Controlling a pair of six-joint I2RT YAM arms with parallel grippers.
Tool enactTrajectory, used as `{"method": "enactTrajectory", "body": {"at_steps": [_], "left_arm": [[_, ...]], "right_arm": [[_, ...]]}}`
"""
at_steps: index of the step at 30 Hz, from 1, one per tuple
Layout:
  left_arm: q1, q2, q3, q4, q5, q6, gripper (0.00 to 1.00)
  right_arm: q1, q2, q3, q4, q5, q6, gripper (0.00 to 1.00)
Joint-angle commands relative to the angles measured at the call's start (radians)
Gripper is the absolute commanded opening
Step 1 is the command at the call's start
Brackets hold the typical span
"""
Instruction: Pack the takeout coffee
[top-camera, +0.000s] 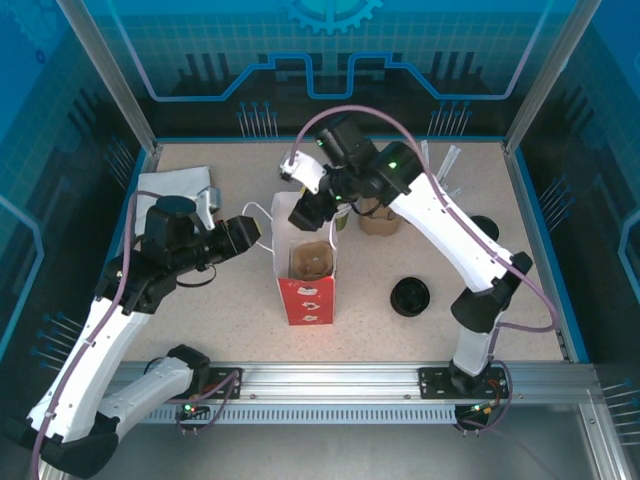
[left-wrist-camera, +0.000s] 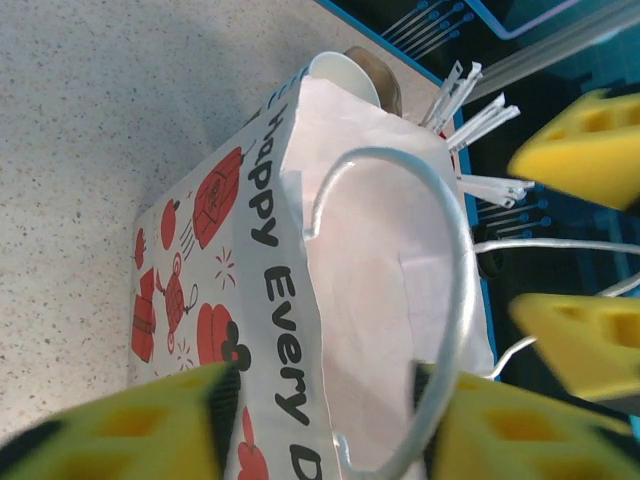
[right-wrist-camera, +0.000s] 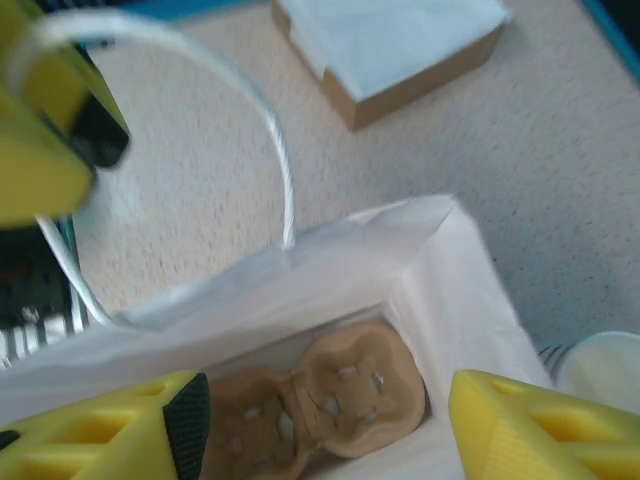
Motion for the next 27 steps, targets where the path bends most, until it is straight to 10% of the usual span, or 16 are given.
{"method": "enactTrajectory", "body": {"at_steps": [1,14,27], "left_arm": [[0.004,0.04,0.094,-0.03,0.009,-0.016,0.65],[0.07,0.271,0.456,-0.211,0.015,0.124,0.77],[0.118,0.499,0.736,-0.446,0.066,0.373,0.75]], "right_arm": [[-0.029,-0.105,0.046,0.099,-0.03,0.141,0.71],[-0.104,-0.506,-0.276,0.241,0.187,0.339,1.0],[-0.215,-0.889,-0.75,0.221,0.399,0.539,1.0]]}}
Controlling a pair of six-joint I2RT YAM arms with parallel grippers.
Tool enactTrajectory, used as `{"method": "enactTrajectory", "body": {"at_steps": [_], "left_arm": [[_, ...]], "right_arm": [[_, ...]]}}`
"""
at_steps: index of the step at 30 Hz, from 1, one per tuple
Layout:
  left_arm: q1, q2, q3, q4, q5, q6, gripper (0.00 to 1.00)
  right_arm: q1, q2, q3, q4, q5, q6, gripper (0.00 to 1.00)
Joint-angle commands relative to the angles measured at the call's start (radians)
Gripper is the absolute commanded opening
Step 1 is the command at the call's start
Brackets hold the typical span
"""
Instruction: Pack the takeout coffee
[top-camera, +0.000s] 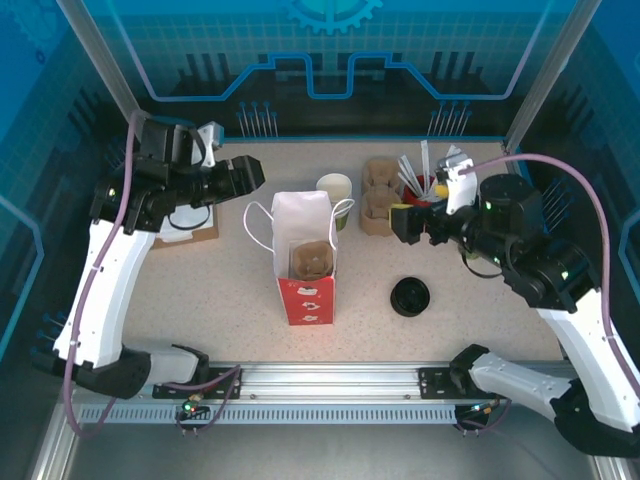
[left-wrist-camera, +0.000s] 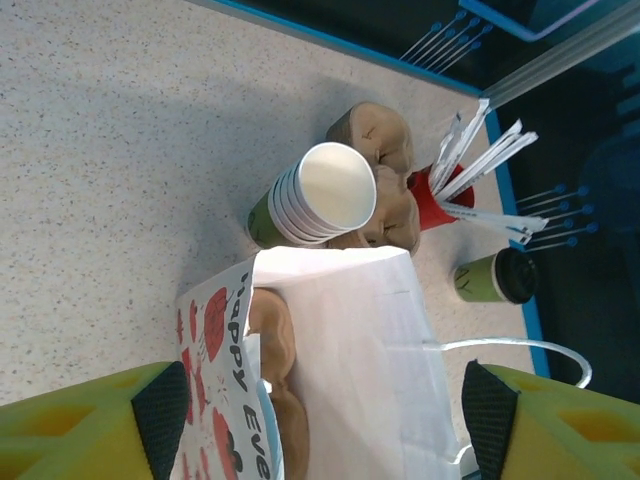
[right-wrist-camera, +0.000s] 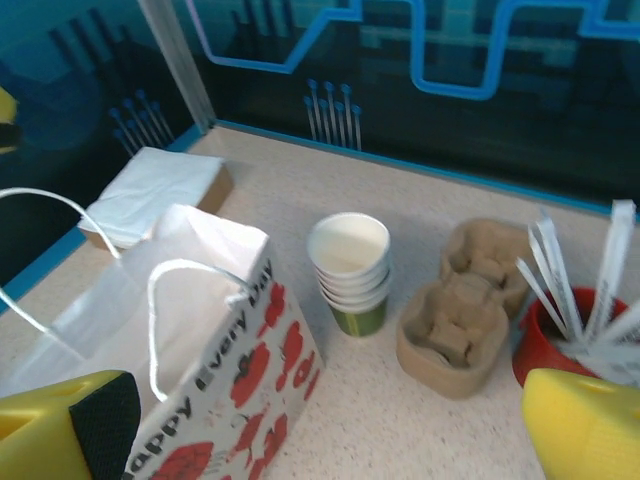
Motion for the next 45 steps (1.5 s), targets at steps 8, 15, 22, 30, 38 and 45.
{"method": "enactTrajectory", "body": {"at_steps": [8,15,22,30,38,45], "left_arm": [[-0.007,0.231,0.263,-0.272,0.025,0.312,0.73],[-0.023,0.396,0.361,-0.334,0.035,0.404,0.76],[-0.044,0.531,0.431,-0.368,0.057,0.524,0.77],[-0.089,0.588,0.382,-0.412,0.082,0.638,0.76],[-0.099,0.607,0.382,-0.363,-0.035,0.633,0.39],[-0.121,0.494,0.367,-0.355,-0.068,0.588,0.07]], "right_arm": [[-0.017,-0.064,-0.137,-0.087,0.155,0.098,1.0],[-0.018,-0.047,-0.153,-0.091,0.154,0.112,1.0],[-0.021,-0.034,-0.156,-0.1,0.157,0.119,1.0],[-0.036,-0.032,-0.15,-0.113,0.166,0.099,1.0],[-0.041,-0.032,-0.16,-0.098,0.15,0.103,1.0],[-0.048,-0.031,-0.17,-0.083,0.144,0.095,1.0]]}}
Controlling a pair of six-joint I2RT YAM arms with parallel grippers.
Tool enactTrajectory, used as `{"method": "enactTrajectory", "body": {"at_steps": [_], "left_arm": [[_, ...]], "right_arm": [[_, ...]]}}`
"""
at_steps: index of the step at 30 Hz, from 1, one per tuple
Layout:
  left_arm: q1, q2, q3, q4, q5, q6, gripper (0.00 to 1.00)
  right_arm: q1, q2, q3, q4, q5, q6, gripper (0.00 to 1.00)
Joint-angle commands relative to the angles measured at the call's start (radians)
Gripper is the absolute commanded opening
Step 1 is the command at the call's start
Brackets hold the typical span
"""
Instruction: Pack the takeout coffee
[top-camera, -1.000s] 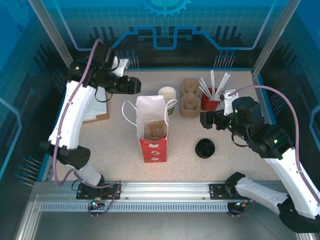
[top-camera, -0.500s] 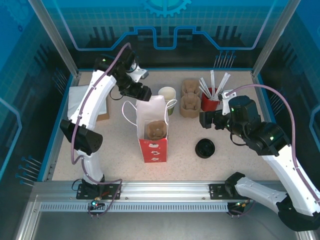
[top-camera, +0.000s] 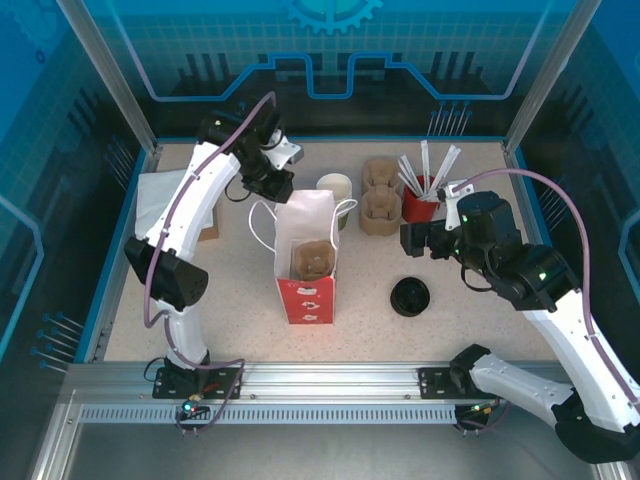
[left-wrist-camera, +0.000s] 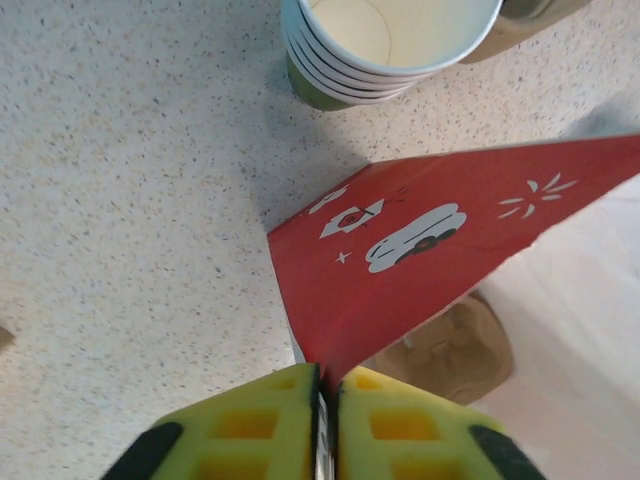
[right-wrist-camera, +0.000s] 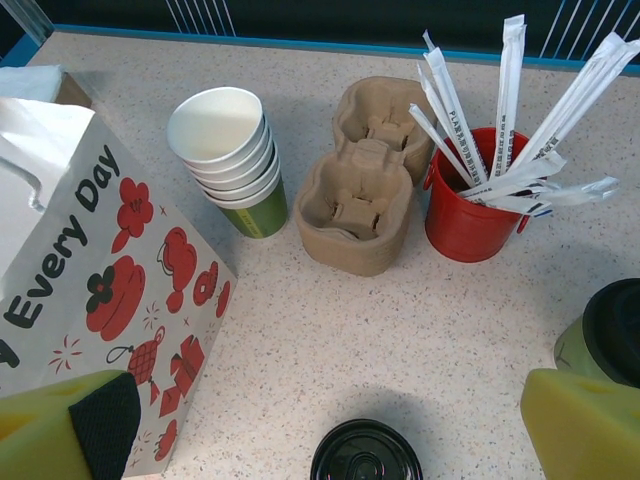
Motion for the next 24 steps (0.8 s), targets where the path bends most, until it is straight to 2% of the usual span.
{"method": "enactTrajectory", "body": {"at_steps": [1,4,6,10,16,17,20,24], "left_arm": [[-0.014,-0.107,-0.01,-0.016,-0.024,-0.038,0.04],[-0.014,-0.161,-0.005,-0.052,-0.041,-0.136,0.0],[-0.012,-0.203,-0.015,-0.07,-0.067,-0.267,0.0],[-0.011,-0.28,-0.123,-0.052,-0.039,-0.455,0.0],[0.0,-0.365,-0.368,0.082,0.021,-0.494,0.02],[0.001,-0.371,-0.391,0.1,0.022,-0.486,0.07],[0.018,-0.376,-0.419,0.14,0.017,-0.438,0.37],[0.05,-0.362,-0.394,0.133,-0.001,-0.365,0.54]], "right_arm": [[-0.019,-0.002,-0.012,0.02,-0.004,-0.009,1.0],[-0.023,0.004,-0.011,0.026,-0.008,-0.012,1.0],[-0.025,0.013,-0.009,0.03,-0.016,-0.014,1.0],[-0.027,0.031,-0.009,0.039,-0.03,-0.014,1.0],[-0.029,0.06,-0.005,0.044,-0.048,-0.026,1.0],[-0.03,0.063,-0.003,0.043,-0.05,-0.027,1.0],[-0.031,0.074,0.001,0.042,-0.056,-0.032,1.0],[-0.031,0.096,0.037,0.03,-0.092,-0.035,1.0]]}}
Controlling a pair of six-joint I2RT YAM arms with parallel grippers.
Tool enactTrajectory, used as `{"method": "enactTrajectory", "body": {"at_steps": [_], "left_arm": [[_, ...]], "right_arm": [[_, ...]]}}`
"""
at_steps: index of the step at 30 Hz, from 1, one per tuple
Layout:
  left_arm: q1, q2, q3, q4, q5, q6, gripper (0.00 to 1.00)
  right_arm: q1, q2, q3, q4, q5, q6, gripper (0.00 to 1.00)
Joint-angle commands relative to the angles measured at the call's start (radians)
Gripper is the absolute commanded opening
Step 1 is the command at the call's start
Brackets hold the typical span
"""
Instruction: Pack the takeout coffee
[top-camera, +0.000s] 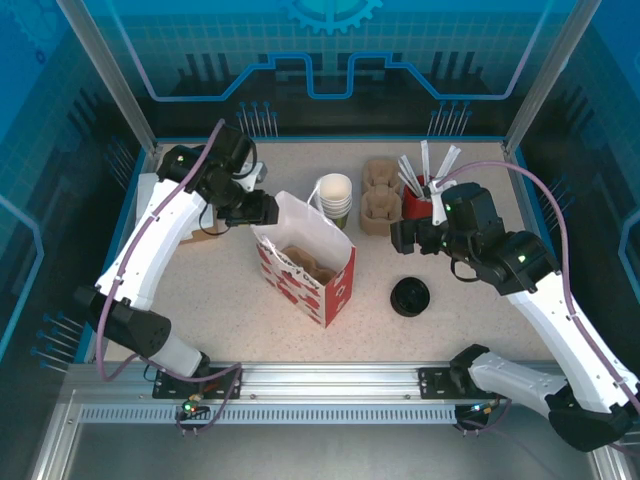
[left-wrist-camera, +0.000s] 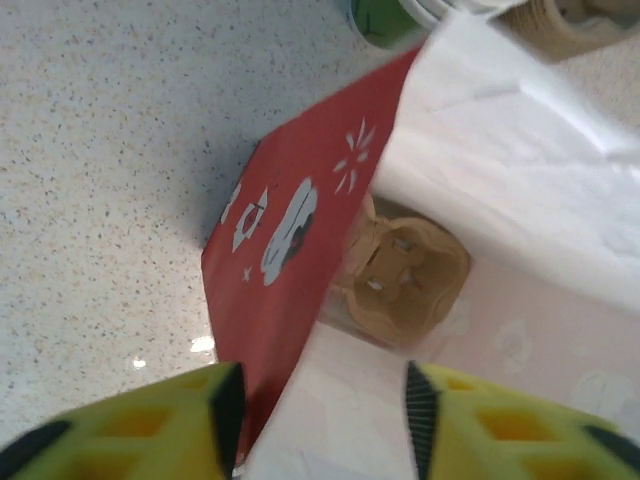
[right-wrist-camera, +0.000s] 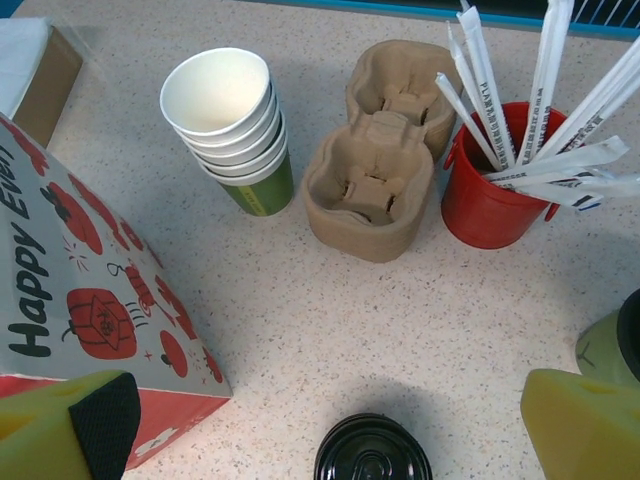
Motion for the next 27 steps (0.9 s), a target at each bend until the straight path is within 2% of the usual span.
{"method": "enactTrajectory", "body": {"at_steps": [1,4,9,13,15,18,22,27], "left_arm": [[0.028,0.0,0.015,0.033,0.011,0.058,0.58],[0.042,0.015,0.004,0.034,0.011,0.095,0.6],[0.046,0.021,-0.042,0.071,0.03,0.156,0.49],[0.046,0.012,-0.064,0.103,0.034,0.209,0.39],[0.046,0.007,-0.069,0.116,0.044,0.23,0.33],[0.046,0.012,-0.073,0.124,0.049,0.245,0.23],[0.046,0.013,-0.083,0.14,0.064,0.247,0.14],[0.044,0.012,-0.093,0.162,0.126,0.249,0.07]], "right_arm": [[-0.016,0.024,0.06,0.002,-0.046,-0.005,1.0],[-0.013,0.078,0.141,-0.049,-0.107,0.017,0.97],[0.054,0.202,0.305,-0.147,-0.212,0.049,0.71],[0.216,0.321,0.44,-0.204,-0.153,0.054,0.54],[0.29,0.384,0.505,-0.223,-0.125,0.059,0.48],[0.375,0.49,0.604,-0.254,-0.103,0.067,0.37],[0.431,0.622,0.705,-0.297,-0.072,0.071,0.23],[0.456,0.739,0.757,-0.312,-0.068,0.059,0.16]]}}
